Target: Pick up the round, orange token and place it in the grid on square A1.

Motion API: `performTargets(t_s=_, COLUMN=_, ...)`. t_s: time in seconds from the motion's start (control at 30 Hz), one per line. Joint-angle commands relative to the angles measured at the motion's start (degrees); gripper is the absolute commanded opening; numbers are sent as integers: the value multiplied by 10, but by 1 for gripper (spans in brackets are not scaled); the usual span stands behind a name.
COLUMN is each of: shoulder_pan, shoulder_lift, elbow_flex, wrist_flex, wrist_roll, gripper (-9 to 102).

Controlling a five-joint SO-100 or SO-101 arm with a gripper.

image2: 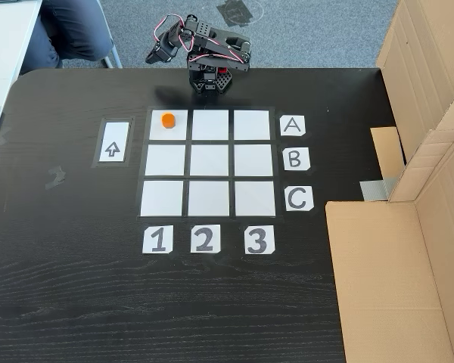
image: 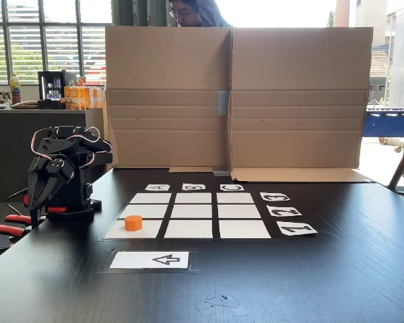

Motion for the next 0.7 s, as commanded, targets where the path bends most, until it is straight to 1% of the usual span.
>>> performTargets(t_s=0.0, shoulder_pan=-1, shoulder_lift=10, elbow_flex=1, wrist_flex=1, wrist_roll=-3, gripper=0)
performTargets(t_s=0.27, shoulder_pan=3, shoulder_lift=23, elbow_flex=8, wrist_flex=-1, wrist_roll=-3, gripper=0)
performTargets(t_s=0.47, shoulder_pan=11, shoulder_lift=30, elbow_flex=40, wrist_flex=-6, wrist_roll=-17, gripper=-1)
performTargets(t_s=0.67, shoulder_pan=11, shoulder_lift=30, elbow_flex=35, wrist_flex=-4, wrist_roll=-18, gripper=-1)
